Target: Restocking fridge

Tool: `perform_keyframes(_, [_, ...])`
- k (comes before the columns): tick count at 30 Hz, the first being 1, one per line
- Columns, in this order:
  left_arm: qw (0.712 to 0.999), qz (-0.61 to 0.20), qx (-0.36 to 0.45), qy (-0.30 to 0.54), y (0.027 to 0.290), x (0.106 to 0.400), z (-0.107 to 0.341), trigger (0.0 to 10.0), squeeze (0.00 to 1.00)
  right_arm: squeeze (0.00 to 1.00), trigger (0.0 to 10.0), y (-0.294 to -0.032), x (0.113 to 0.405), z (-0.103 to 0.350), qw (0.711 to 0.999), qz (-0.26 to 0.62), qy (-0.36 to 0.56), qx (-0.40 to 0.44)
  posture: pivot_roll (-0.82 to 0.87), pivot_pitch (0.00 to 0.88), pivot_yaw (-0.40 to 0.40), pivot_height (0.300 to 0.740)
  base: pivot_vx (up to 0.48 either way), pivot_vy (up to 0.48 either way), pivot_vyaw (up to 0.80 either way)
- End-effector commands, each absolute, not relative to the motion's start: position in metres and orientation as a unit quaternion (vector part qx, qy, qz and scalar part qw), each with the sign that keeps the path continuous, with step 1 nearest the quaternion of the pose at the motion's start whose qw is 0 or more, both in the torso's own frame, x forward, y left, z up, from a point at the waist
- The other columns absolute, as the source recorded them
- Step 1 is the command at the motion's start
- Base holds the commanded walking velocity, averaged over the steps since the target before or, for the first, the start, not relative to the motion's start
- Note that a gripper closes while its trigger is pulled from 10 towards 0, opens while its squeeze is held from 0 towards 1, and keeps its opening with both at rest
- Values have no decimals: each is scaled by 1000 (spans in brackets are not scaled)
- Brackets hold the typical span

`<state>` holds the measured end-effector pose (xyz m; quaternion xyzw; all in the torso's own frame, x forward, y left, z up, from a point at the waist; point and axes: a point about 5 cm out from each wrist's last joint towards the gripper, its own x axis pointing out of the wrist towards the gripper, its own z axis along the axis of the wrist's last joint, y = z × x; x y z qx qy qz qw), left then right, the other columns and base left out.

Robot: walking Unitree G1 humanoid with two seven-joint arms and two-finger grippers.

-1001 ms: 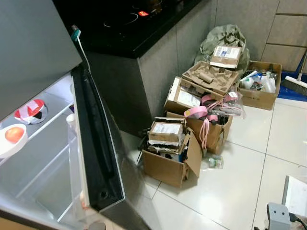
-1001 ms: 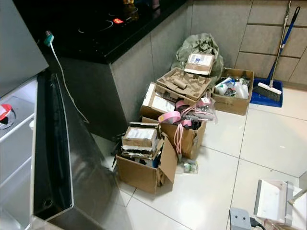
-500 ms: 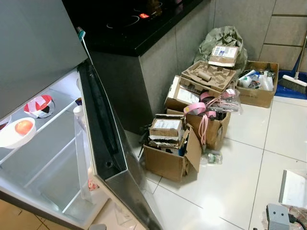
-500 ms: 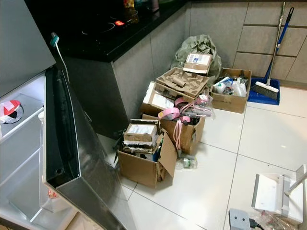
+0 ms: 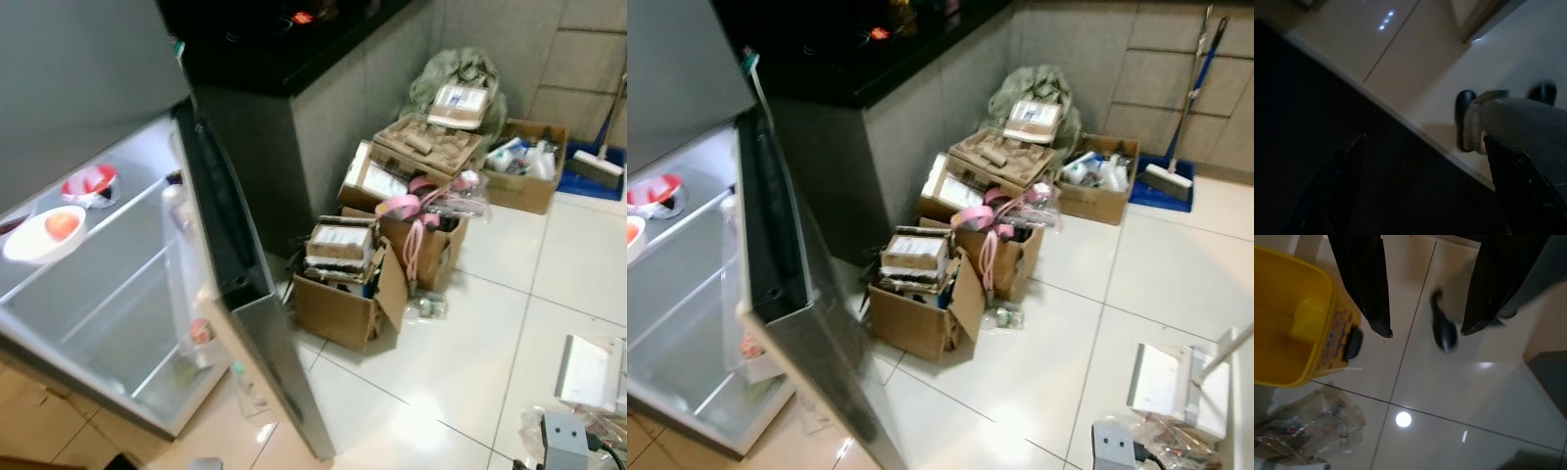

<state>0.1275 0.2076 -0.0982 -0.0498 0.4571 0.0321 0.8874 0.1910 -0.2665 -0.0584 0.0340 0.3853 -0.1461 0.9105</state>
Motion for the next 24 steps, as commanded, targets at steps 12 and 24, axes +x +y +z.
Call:
perform_keyframes(12, [883, 56, -64, 461, 215, 119, -100, 10000, 0, 0, 10000, -262, 201, -53, 920, -119, 372, 25, -78, 136, 111, 730, -129, 0, 0])
perform_keyframes(24, [887, 43, -58, 456, 217, 122, -98, 10000, 0, 0, 10000, -241, 227, -42, 939, -36, 341, 20, -80, 131, 118, 730, 0, 0, 133])
